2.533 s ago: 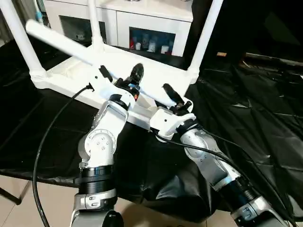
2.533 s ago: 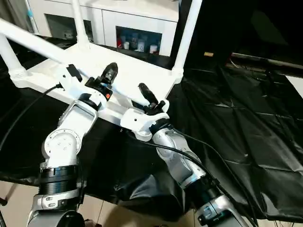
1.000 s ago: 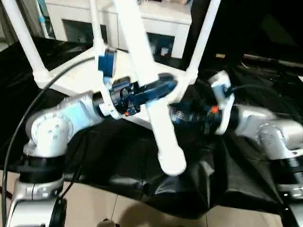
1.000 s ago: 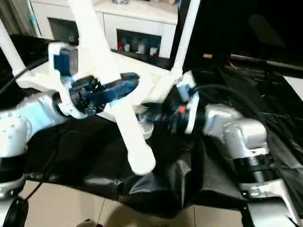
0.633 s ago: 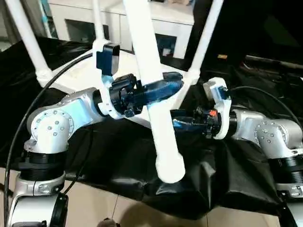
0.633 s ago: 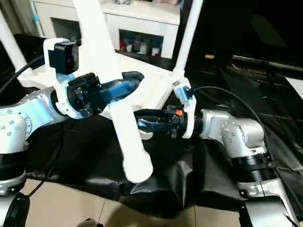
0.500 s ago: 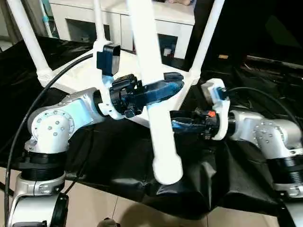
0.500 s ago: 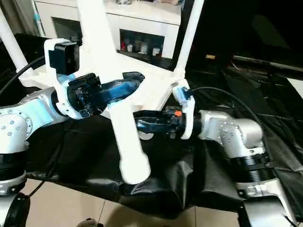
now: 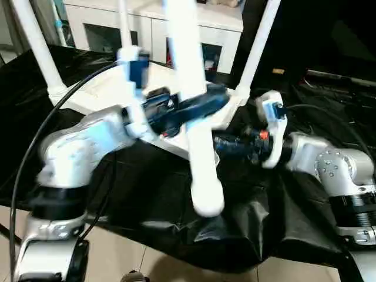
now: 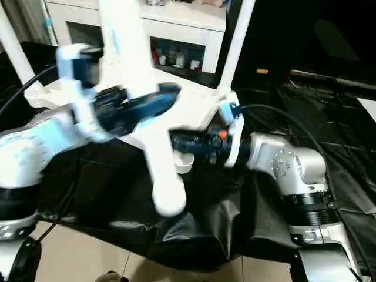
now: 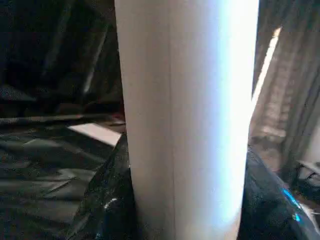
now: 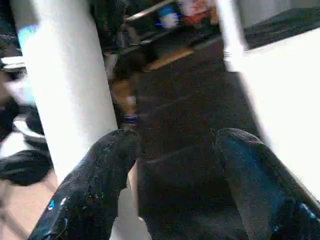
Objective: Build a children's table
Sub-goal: Pick table leg
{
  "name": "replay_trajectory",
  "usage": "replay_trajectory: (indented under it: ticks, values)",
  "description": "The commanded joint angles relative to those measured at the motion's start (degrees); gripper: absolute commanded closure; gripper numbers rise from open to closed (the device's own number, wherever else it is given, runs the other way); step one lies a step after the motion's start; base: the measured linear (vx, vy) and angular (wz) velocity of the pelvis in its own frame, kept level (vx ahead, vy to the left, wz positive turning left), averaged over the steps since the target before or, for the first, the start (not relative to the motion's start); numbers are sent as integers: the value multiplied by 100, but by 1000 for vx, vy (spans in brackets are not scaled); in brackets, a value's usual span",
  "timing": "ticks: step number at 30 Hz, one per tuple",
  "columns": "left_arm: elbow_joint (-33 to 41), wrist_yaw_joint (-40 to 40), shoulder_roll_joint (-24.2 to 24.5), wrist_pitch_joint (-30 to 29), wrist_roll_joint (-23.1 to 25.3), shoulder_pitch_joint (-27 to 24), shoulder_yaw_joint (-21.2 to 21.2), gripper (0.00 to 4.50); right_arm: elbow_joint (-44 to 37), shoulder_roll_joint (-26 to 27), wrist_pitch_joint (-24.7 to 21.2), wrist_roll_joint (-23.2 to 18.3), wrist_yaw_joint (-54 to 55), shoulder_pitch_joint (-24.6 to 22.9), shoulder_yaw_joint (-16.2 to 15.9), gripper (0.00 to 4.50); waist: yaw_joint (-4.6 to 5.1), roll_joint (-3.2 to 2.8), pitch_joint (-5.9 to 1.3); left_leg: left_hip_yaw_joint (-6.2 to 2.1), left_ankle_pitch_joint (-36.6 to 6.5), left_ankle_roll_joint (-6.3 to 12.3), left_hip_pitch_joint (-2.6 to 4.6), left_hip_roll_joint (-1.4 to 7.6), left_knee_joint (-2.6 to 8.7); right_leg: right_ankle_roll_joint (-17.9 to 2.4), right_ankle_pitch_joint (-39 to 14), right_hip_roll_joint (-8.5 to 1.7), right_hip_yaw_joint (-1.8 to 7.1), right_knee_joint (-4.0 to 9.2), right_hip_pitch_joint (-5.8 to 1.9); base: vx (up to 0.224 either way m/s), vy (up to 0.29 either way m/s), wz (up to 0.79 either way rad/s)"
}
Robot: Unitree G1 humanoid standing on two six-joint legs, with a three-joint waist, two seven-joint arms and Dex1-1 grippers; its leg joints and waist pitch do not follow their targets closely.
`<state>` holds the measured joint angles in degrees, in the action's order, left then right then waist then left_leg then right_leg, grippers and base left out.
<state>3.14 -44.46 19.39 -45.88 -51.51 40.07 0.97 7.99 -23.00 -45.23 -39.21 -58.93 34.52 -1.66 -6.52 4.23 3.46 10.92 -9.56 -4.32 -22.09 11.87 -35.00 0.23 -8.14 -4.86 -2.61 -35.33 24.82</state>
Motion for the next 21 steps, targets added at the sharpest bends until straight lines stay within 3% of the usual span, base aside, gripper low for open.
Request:
replay_trajectory:
  ticks: [1,3,4,6,10,13,17,19,21]
  values:
    - [-231,385,112,181,517,66,-53,268,-391,85,104,-137,-194,104,-127,146,-17,-28,-441,-64,-1327,-380,73,50,421,-389,-2438,-221,118,443,-320,0,0,0]
    - [-249,399,116,197,592,63,-78,268,-335,61,119,-95,-181,125,-150,146,-14,-23,-446,-57,-1253,-349,80,56,416,-462,-2215,-210,124,429,-317,0,0,0]
    - [-264,419,115,187,615,66,-89,268,-278,46,115,-78,-180,143,-155,118,-17,-28,-449,-54,-1224,-338,80,55,414,-495,-2131,-206,125,418,-318,0,0,0]
    - [-367,539,84,244,785,106,-131,268,17,68,148,52,-77,239,-91,111,-16,-19,-453,-48,-1175,-318,75,54,414,-621,-1897,-200,122,389,-328,0,0,0]
    - [-430,637,51,300,883,129,-137,268,537,181,247,186,264,461,160,89,6,-19,-439,-44,-1337,-335,84,45,409,-571,-2184,-210,125,428,-316,0,0,0]
    - [-505,684,34,429,1074,170,-173,268,377,-31,103,96,-181,393,81,71,-25,-11,-452,-52,-1232,-269,82,59,413,-499,-2015,-208,124,413,-336,0,0,0]
    - [-640,728,28,671,1332,196,-233,268,325,-177,41,32,-544,343,24,71,-51,-18,-460,-47,-1123,-230,78,65,408,-709,-1642,-208,122,373,-346,0,0,0]
    - [-660,692,21,727,1410,211,-283,268,77,-235,-75,-26,-773,247,-141,71,-54,-25,-456,-49,-1148,-211,80,65,410,-710,-1642,-208,123,379,-352,0,0,0]
    - [-580,574,4,685,1401,212,-357,268,87,-92,115,294,-523,244,-375,71,-52,-24,-450,-48,-1157,-220,80,68,410,-726,-1707,-225,126,376,-334,0,0,0]
